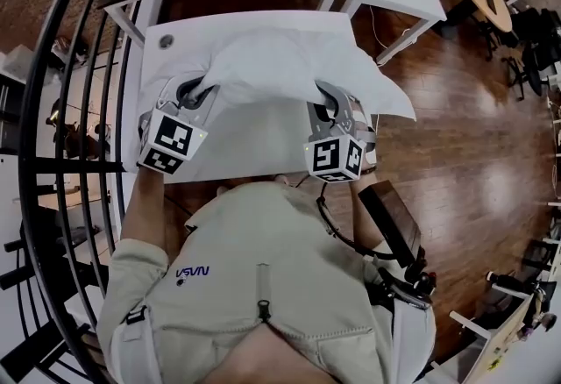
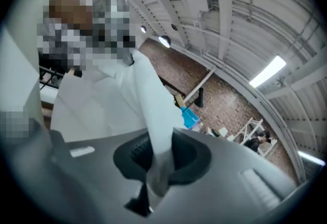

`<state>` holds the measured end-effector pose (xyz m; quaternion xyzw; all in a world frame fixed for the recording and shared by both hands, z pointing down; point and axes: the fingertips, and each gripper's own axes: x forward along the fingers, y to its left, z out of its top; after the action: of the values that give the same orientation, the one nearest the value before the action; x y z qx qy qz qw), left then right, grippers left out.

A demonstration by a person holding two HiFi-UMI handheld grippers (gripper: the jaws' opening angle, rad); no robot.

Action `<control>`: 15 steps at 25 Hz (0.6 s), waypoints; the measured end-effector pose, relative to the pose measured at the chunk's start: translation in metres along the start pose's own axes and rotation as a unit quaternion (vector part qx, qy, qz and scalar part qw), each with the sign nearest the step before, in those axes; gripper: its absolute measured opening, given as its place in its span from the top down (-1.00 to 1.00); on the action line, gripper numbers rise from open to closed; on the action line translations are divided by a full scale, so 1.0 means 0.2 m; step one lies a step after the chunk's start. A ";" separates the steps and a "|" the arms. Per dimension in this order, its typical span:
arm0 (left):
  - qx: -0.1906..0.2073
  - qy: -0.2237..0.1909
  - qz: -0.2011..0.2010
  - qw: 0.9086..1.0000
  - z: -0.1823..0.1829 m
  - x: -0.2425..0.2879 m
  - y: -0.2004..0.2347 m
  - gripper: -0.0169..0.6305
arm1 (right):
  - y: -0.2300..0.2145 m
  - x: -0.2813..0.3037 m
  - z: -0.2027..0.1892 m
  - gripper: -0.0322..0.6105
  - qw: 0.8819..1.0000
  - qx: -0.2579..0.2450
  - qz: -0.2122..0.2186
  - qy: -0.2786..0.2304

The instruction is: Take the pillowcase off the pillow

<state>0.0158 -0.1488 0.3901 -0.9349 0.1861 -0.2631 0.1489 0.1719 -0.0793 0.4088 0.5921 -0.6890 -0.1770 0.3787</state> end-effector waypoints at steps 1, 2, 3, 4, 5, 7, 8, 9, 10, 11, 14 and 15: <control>0.011 0.001 0.001 1.000 0.03 -0.04 0.03 0.76 | -0.02 -0.04 0.07 0.78 1.000 0.004 0.015 -0.011; 0.025 0.003 0.001 1.000 0.06 -0.07 0.06 0.75 | -0.05 -0.08 0.14 0.79 0.999 0.007 0.033 -0.021; 0.037 0.007 -0.001 0.999 0.09 -0.10 0.08 0.75 | -0.07 -0.12 0.20 0.79 0.998 0.010 0.052 -0.028; 0.044 0.013 -0.006 0.999 0.09 -0.12 0.09 0.75 | -0.09 -0.15 0.25 0.79 0.997 0.015 0.070 -0.032; 0.046 0.022 -0.014 0.999 0.09 -0.13 0.10 0.73 | -0.10 -0.16 0.27 0.79 0.996 0.021 0.086 -0.030; 0.044 0.035 -0.027 0.998 0.05 -0.10 0.10 0.64 | -0.11 -0.13 0.26 0.79 0.993 0.045 0.109 -0.017; 0.047 0.034 -0.025 0.998 0.04 -0.09 0.11 0.56 | -0.11 -0.10 0.24 0.79 0.991 0.062 0.115 -0.008; 0.052 0.024 -0.016 0.998 0.05 -0.09 0.12 0.47 | -0.11 -0.07 0.22 0.79 0.990 0.082 0.118 0.000; 0.057 0.007 -0.001 0.998 0.08 -0.10 0.13 0.41 | -0.11 -0.04 0.20 0.80 0.988 0.102 0.117 0.007; 0.060 -0.013 0.017 0.998 0.12 -0.13 0.15 0.36 | -0.13 -0.01 0.19 0.80 0.986 0.119 0.115 0.011; 0.042 -0.063 0.057 0.995 0.23 -0.23 0.16 0.25 | -0.20 0.10 0.17 0.80 0.984 0.140 0.104 0.022; 0.034 -0.073 0.060 0.995 0.24 -0.27 0.13 0.20 | -0.21 0.14 0.16 0.80 0.985 0.140 0.102 0.025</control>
<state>-0.0072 -0.1405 0.3173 -0.9329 0.2217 -0.1911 0.2099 0.1773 -0.1220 0.3672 0.5703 -0.7537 -0.0247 0.3256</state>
